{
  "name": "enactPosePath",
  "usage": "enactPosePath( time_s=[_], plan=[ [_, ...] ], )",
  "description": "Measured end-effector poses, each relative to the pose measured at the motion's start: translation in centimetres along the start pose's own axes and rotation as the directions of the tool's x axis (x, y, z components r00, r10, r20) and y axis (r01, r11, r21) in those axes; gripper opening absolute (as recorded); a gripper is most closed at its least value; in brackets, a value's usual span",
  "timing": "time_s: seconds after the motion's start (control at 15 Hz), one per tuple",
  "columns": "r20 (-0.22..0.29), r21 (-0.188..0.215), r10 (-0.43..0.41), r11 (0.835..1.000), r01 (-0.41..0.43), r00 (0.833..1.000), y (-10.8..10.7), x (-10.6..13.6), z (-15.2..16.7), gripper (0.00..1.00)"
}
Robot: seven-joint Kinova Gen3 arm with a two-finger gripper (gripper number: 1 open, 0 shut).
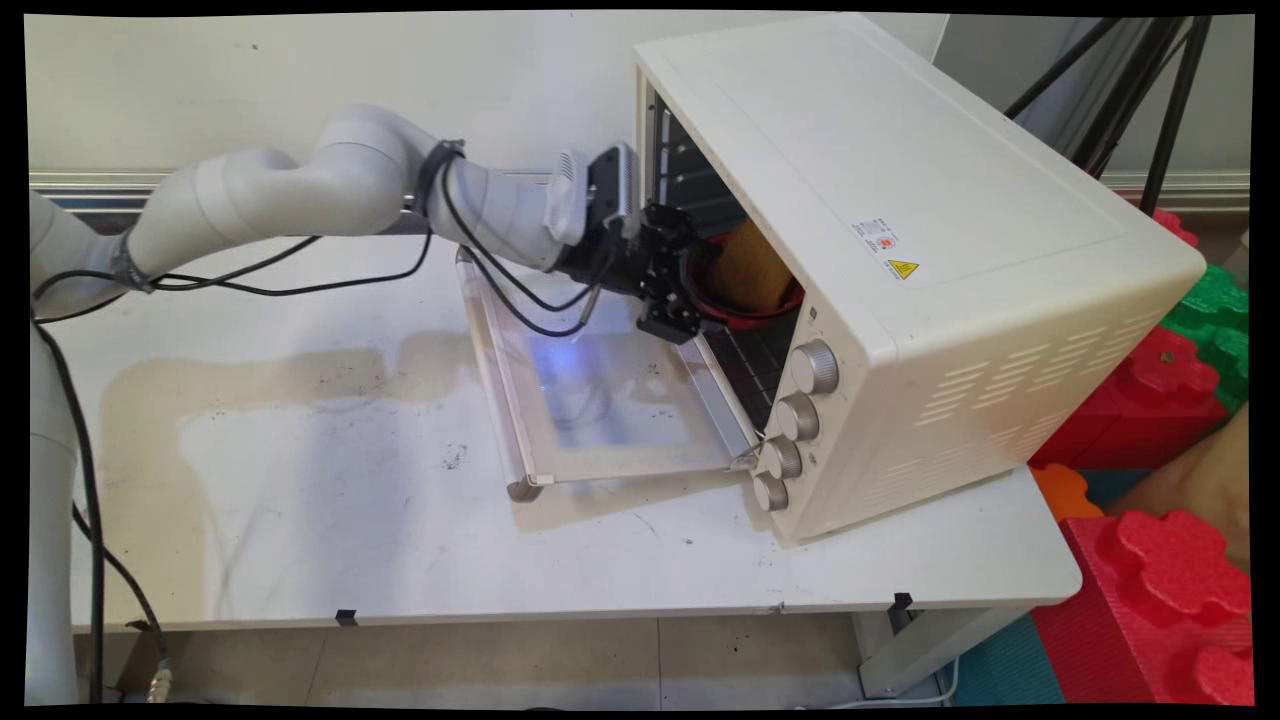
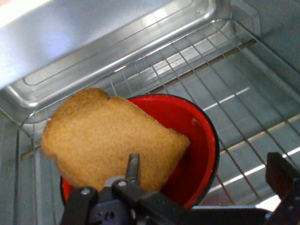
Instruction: Close the oven
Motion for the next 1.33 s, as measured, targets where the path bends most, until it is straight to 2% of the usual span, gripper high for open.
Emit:
enactPosePath(
  time_s=[0.6,1.33],
  plan=[
    [-0.035,0.014,-0.104,0.994,0.104,0.994,0.6,0.3,-5.4,1.00],
    [-0.049,0.017,-0.209,0.977,0.210,0.977,3.3,-1.6,-15.9,1.00]
  ],
)
